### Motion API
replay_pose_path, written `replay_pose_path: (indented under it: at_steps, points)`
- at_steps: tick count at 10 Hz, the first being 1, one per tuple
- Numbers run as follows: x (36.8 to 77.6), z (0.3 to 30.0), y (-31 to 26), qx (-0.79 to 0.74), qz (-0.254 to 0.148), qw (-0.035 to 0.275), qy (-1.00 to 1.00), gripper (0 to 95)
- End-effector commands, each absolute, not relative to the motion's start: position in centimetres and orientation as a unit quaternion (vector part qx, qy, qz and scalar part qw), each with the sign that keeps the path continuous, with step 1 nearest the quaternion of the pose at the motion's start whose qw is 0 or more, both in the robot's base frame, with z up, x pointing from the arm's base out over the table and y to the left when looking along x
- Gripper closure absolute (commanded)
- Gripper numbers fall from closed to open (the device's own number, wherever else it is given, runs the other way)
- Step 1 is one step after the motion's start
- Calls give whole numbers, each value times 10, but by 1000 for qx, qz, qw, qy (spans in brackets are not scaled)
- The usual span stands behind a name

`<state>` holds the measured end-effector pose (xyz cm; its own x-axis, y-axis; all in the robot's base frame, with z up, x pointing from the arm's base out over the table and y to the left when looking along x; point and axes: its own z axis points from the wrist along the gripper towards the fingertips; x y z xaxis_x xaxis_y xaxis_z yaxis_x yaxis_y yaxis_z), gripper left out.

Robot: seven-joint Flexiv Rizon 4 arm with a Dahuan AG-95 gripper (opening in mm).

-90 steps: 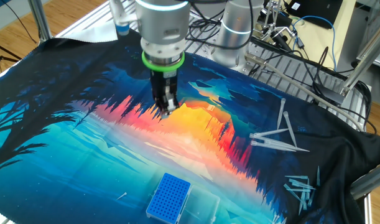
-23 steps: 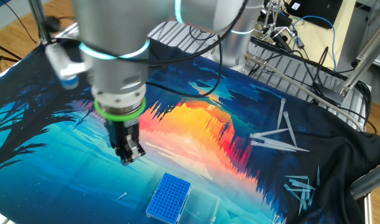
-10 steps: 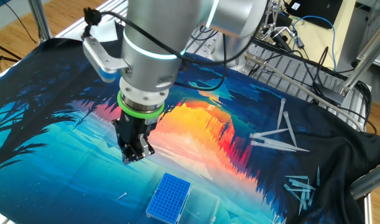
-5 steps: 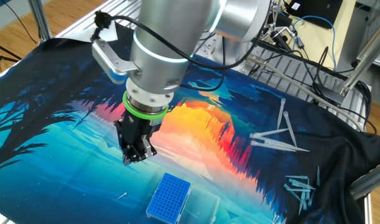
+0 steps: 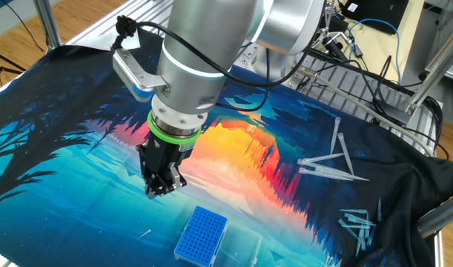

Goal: Insert a small pipette tip into the holder for small pipette tips

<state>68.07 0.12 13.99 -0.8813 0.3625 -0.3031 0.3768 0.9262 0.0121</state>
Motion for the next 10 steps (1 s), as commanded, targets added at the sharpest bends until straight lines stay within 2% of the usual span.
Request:
replay_pose_path:
  at_steps: [1,10]
  points:
    - [680,139,1,191,-24,154,969,760]
    - [680,124,0,187,-27,166,968,760]
